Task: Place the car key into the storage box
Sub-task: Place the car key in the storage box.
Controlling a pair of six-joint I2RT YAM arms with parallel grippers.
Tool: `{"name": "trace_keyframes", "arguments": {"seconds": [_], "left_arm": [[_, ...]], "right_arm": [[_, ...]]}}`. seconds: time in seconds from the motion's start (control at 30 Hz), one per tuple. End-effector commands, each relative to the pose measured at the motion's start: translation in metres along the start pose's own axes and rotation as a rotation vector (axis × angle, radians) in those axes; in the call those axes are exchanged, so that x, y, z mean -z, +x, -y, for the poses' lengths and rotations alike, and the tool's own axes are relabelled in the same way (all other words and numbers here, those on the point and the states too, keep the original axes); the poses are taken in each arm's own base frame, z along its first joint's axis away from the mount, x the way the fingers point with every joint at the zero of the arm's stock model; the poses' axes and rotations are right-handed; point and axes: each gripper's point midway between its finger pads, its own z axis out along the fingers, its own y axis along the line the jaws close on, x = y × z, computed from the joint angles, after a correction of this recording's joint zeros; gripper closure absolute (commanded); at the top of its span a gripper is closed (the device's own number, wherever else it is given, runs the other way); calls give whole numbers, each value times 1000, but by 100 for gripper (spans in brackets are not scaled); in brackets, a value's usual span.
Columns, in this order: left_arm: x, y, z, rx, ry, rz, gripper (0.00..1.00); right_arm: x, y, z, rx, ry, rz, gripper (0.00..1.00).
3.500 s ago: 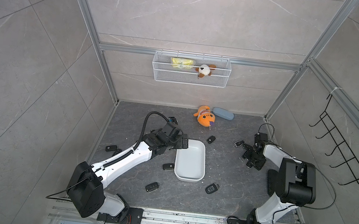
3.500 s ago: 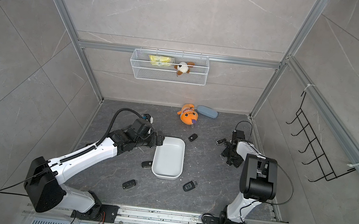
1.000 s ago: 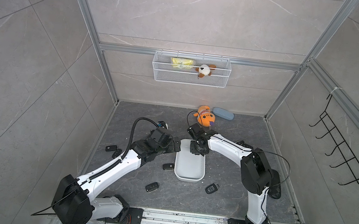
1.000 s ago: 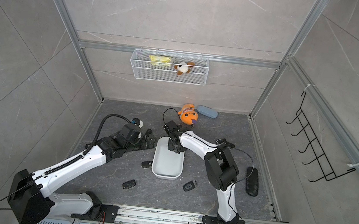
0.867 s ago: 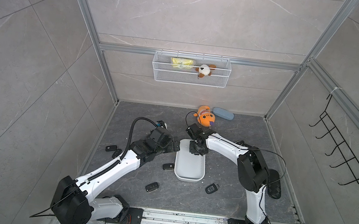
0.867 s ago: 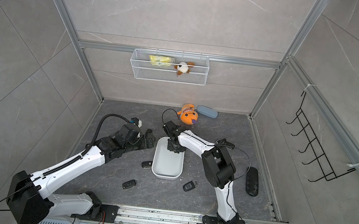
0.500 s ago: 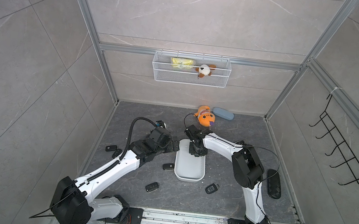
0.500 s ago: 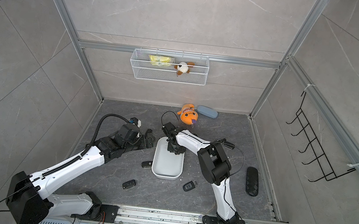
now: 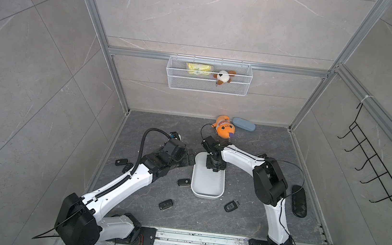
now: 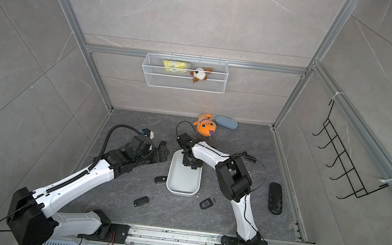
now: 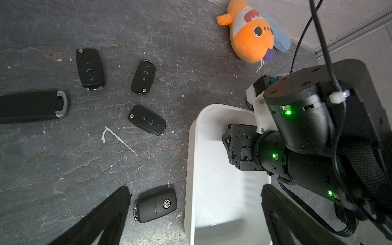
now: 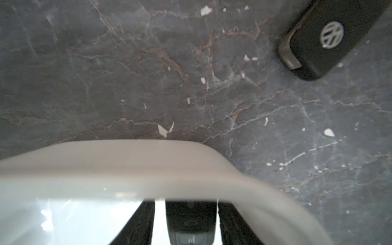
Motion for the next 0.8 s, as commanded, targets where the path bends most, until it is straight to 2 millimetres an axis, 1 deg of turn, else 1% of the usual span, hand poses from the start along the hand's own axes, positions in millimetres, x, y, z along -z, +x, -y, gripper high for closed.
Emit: {"name": "trace_keyframes", "arguments": {"seconds": [0.0,0.07,0.17,0.33,0.4,0.5,0.63,0.7,0.77], "left_arm": [[2,-15,4,10,-2,30,0],[0,-18,-1,33,-30,34,0],[-6,-23,-15,76,-92,33,0],[-18,-25,-29,149,-138,20,0],[-23,-25,-36,190,-155,15,0],[-31,-24,-47,234,-193,11,0],[-39,-23,-54,242,-225,3,0],[-42,-23,-56,231,-237,1,0],[-44,-21,-60,231,-264,-15,0]], "right_arm": [[43,-14,-1,-11,-69,60,44],[60,-17,-3,-8,-115,100,39],[84,-23,-2,-2,-179,171,28],[120,-28,0,7,-289,297,7],[136,-29,-2,9,-349,349,1],[161,-31,-7,19,-452,437,0],[191,-38,-10,42,-544,551,1],[199,-40,-14,73,-580,591,1],[208,-39,-23,114,-641,618,1]]}}
